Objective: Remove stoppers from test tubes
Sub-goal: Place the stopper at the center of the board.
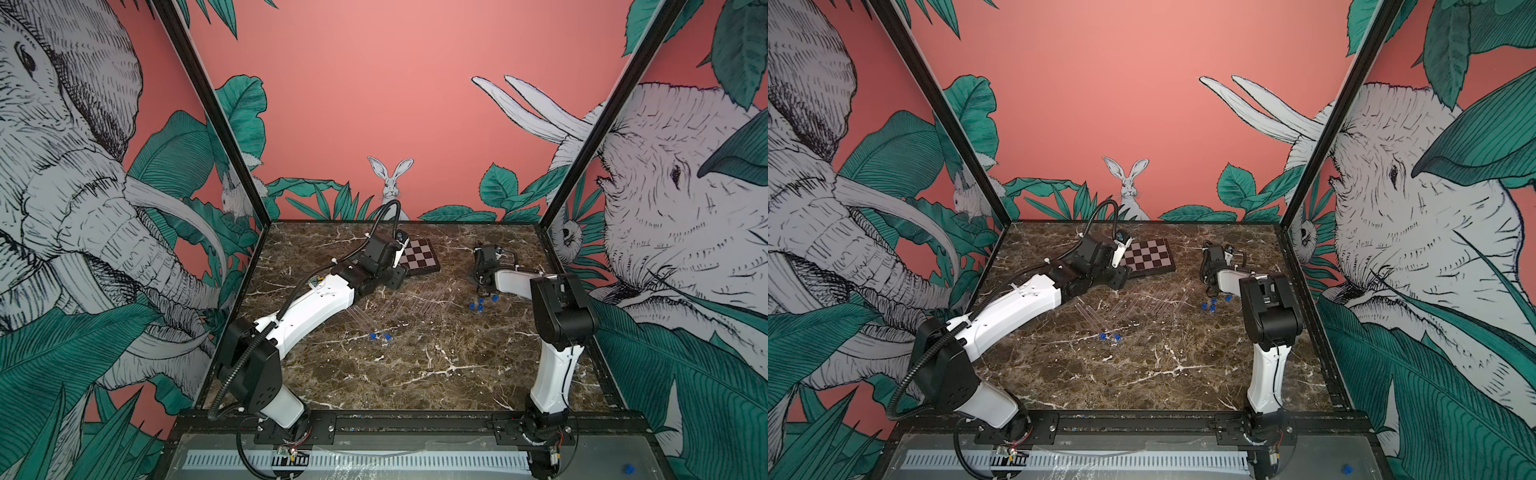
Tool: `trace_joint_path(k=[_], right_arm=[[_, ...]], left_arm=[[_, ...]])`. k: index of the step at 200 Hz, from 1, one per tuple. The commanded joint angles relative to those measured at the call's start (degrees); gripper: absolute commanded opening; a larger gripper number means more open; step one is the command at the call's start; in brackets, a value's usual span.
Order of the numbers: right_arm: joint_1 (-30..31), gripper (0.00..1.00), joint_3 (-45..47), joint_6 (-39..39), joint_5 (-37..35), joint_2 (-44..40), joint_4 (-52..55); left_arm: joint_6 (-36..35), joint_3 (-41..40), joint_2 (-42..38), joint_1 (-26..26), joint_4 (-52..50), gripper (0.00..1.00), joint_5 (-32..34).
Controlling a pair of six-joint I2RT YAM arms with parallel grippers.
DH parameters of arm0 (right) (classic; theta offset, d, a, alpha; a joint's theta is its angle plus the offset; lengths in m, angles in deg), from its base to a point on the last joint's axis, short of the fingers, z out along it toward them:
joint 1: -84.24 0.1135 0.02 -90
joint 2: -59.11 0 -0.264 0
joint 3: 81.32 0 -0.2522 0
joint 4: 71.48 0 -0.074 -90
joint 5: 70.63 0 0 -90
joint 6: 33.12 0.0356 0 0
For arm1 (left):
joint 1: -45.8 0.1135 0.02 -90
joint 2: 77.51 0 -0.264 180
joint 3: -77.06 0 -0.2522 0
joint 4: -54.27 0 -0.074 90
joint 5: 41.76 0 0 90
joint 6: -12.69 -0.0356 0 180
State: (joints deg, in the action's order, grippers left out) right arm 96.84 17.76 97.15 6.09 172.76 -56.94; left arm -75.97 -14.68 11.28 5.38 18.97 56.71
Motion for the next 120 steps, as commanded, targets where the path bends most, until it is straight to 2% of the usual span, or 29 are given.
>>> trace_joint_path(k=[1, 40, 75, 85, 88, 91, 93, 120], right_arm=[[0.3, 0.22, -0.6, 0.1, -0.9, 1.2, 2.4], [0.3, 0.23, 0.1, 0.0, 0.5, 0.6, 0.2], [0.3, 0.27, 0.5, -1.2, 3.1, -3.4, -4.9], [0.3, 0.28, 0.2, -1.6, 3.2, -5.1, -5.7], [0.2, 0.29, 0.1, -1.8, 3.2, -5.8, -5.8], [0.3, 0.29, -0.1, -2.0, 3.2, -6.4, -5.9], [0.3, 0.30, -0.2, -2.2, 3.2, -6.8, -5.9], [0.3, 0.32, -0.6, -4.4, 1.8, -12.9, -5.0]], left_arm=[[-0.5, -0.7, -3.1, -0.1, -0.6, 0.65, 0.9], [-0.8, -0.7, -3.7, -0.1, -0.5, 0.65, 1.4], [-1.5, -0.7, -4.9, -0.1, 0.5, 0.69, 2.9], [-1.7, -1.1, -5.7, -0.1, 1.3, 0.76, 3.9], [-1.8, -1.3, -6.0, -0.1, 1.7, 0.82, 4.2], [-1.9, -1.5, -6.4, -0.1, 2.1, 0.96, 4.6], [-2.0, -1.6, -6.6, -0.1, 2.4, 0.99, 5.0], [-1.5, -5.7, -11.3, -0.1, 7.4, 0.99, 12.3]])
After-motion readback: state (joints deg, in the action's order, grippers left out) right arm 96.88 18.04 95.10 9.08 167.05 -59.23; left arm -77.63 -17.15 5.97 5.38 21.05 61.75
